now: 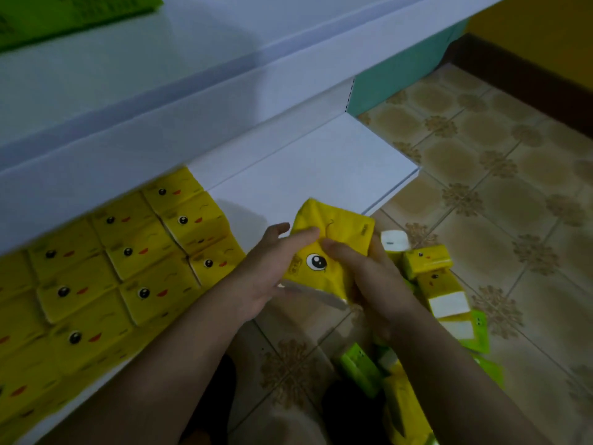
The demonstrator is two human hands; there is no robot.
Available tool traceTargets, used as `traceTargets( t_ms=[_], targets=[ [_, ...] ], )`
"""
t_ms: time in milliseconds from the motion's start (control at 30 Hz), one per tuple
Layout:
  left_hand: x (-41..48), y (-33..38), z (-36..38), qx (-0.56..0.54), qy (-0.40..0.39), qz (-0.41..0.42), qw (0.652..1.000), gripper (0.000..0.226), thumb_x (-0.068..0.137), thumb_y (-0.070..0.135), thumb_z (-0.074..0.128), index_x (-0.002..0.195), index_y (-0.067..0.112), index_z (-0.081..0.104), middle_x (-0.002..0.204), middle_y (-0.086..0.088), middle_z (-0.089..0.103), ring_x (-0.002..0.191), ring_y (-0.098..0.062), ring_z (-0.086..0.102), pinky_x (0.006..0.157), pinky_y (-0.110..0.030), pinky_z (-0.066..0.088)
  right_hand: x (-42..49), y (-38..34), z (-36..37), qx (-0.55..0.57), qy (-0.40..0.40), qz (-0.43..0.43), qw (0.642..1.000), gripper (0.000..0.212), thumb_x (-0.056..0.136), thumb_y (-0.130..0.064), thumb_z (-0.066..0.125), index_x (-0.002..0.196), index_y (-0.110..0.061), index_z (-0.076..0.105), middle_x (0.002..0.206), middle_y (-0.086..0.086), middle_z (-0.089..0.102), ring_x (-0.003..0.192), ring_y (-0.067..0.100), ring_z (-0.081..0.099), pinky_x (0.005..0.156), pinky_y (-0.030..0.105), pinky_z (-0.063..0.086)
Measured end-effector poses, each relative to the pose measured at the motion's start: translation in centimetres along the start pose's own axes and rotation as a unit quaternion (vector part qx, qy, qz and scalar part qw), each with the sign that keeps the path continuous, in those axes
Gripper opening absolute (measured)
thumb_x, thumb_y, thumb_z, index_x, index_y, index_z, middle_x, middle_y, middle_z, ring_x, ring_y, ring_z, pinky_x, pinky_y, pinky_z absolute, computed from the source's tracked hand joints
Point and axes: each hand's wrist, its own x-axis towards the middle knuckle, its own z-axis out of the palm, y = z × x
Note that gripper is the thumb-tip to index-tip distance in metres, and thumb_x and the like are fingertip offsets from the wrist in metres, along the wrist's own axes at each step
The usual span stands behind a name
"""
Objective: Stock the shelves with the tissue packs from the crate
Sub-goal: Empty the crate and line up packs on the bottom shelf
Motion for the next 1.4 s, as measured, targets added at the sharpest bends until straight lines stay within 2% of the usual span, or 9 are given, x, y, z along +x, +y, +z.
traceTargets(
  t_ms=[100, 200, 300, 400, 600, 800, 1033, 1233, 1400],
  targets=[
    [-0.4, -0.1, 0.7, -0.018, -0.061, -0.028, 0.998, 0.042, 0.083, 0.047, 0.068, 0.117, 0.023, 0.061, 0.113, -0.006, 0.065, 0.094, -0.024, 0.066, 0.067, -0.040, 0.058, 1.0, 0.5, -1.0, 0.061, 0.067, 0.012, 0.996, 0.042, 0.082, -0.030, 0.071, 0.121, -0.019, 0.061, 0.108, 0.007, 0.073, 0.096, 0.028, 0.071, 0.083, 0.046, 0.058],
    [-0.5, -0.2, 1.4, -0.082, -0.073, 0.061, 0.992, 0.040, 0.076, 0.038, 0.075, 0.110, 0.020, 0.063, 0.094, -0.010, 0.062, 0.080, -0.020, 0.064, 0.058, -0.033, 0.052, 1.5, 0.3, -2.2, 0.129, 0.036, 0.062, 0.989, 0.052, 0.080, -0.045, 0.064, 0.125, -0.019, 0.063, 0.115, 0.010, 0.071, 0.106, 0.031, 0.067, 0.096, 0.051, 0.050],
    [-0.3, -0.6, 1.9, -0.084, -0.045, 0.134, 0.986, 0.054, 0.068, 0.027, 0.074, 0.119, 0.017, 0.059, 0.106, -0.006, 0.065, 0.085, -0.018, 0.069, 0.061, -0.032, 0.055, 1.9, 0.3, -3.0, 0.179, 0.055, 0.105, 0.977, 0.061, 0.076, -0.057, 0.060, 0.126, -0.021, 0.063, 0.117, 0.010, 0.070, 0.111, 0.030, 0.064, 0.086, 0.043, 0.053],
    [-0.5, -1.0, 3.1, 0.023, 0.023, 0.182, 0.983, 0.041, 0.073, 0.025, 0.079, 0.109, 0.022, 0.060, 0.090, 0.015, 0.068, 0.085, -0.010, 0.070, 0.061, -0.029, 0.057, 1.8, 0.2, -2.9, 0.197, 0.050, 0.116, 0.972, 0.056, 0.083, -0.056, 0.057, 0.123, -0.019, 0.065, 0.115, 0.012, 0.070, 0.110, 0.031, 0.065, 0.076, 0.038, 0.054],
    [0.2, -0.7, 3.2, 0.041, 0.167, 0.137, 0.976, 0.022, 0.086, 0.035, 0.069, 0.102, 0.027, 0.056, 0.108, 0.007, 0.061, 0.091, -0.014, 0.066, 0.074, -0.044, 0.060, 1.4, -0.1, -2.5, 0.143, 0.164, -0.015, 0.976, 0.044, 0.084, -0.030, 0.071, 0.124, -0.023, 0.054, 0.108, 0.008, 0.070, 0.092, 0.027, 0.070, 0.065, 0.038, 0.056],
    [0.1, 0.2, 3.8, 0.051, 0.102, 0.088, 0.990, 0.041, 0.083, 0.047, 0.067, 0.092, 0.007, 0.065, 0.086, -0.009, 0.068, 0.079, -0.016, 0.067, 0.069, -0.042, 0.061, 1.2, -0.2, -2.6, 0.027, 0.178, -0.098, 0.979, 0.048, 0.076, -0.017, 0.077, 0.112, -0.029, 0.048, 0.106, 0.009, 0.063, 0.090, 0.027, 0.065, 0.061, 0.033, 0.050],
    [0.6, -0.1, 3.4, 0.058, 0.075, 0.097, 0.991, 0.053, 0.063, 0.048, 0.074, 0.095, 0.007, 0.068, 0.097, -0.018, 0.069, 0.092, -0.029, 0.069, 0.075, -0.049, 0.060, 0.8, -0.3, -2.6, -0.065, 0.163, -0.157, 0.972, 0.063, 0.070, -0.011, 0.083, 0.118, -0.018, 0.042, 0.103, 0.008, 0.062, 0.083, 0.026, 0.067, 0.062, 0.038, 0.056],
    [0.8, 0.4, 2.5, 0.016, 0.029, 0.091, 0.995, 0.025, 0.081, 0.022, 0.073, 0.092, 0.000, 0.071, 0.088, -0.014, 0.074, 0.082, -0.022, 0.071, 0.061, -0.028, 0.057, 0.6, -0.5, -2.6, -0.084, 0.182, -0.199, 0.959, 0.055, 0.073, -0.009, 0.080, 0.107, -0.028, 0.042, 0.100, 0.001, 0.058, 0.083, 0.023, 0.064, 0.063, 0.039, 0.056],
    [1.2, 0.1, 3.0, 0.023, 0.054, 0.096, 0.994, 0.019, 0.076, 0.019, 0.078, 0.081, 0.003, 0.069, 0.076, -0.006, 0.072, 0.072, -0.017, 0.069, 0.059, -0.028, 0.053, 0.5, -0.3, -2.9, -0.105, 0.210, -0.225, 0.946, 0.058, 0.066, -0.007, 0.083, 0.093, -0.036, 0.040, 0.103, 0.001, 0.056, 0.092, 0.026, 0.060, 0.068, 0.036, 0.051]
  ],
)
